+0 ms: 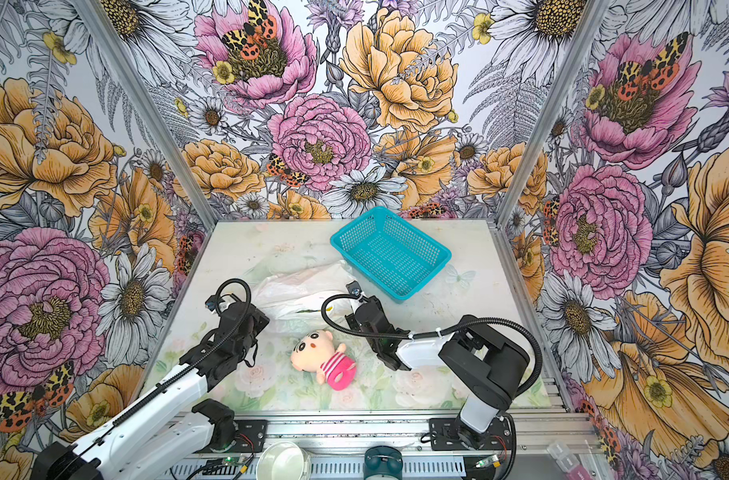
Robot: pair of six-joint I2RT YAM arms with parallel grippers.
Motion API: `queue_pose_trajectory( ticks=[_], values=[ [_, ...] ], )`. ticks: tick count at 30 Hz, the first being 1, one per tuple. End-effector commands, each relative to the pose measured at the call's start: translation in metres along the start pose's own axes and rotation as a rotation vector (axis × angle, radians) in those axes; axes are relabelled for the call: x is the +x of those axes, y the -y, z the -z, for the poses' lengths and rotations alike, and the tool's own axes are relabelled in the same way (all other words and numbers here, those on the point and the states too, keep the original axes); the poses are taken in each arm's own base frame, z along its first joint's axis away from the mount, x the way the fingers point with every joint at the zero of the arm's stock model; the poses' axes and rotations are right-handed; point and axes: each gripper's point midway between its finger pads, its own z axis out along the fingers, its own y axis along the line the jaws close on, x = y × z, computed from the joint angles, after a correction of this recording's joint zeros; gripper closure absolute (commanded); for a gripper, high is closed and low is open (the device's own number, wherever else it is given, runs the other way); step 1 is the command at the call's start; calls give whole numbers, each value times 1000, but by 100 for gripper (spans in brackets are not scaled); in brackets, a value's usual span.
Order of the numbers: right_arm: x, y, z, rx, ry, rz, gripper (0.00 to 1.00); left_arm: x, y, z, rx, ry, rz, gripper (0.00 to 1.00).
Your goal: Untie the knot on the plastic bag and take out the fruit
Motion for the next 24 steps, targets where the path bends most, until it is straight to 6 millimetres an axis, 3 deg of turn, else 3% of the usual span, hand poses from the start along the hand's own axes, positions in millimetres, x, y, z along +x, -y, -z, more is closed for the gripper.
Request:
queue_pose_trajectory(
  ticks=[1,11,24],
  values=[
    [-12,22,8,91,64,-73,100,-4,-15,-2,-25,5,-1,100],
    [-2,47,18,179,105,-170,100,-10,-35,-4,-41,4,48,100],
    [5,65,32,201,161,-265,100,-12,-43,-6,-53,2,59,100]
  ],
)
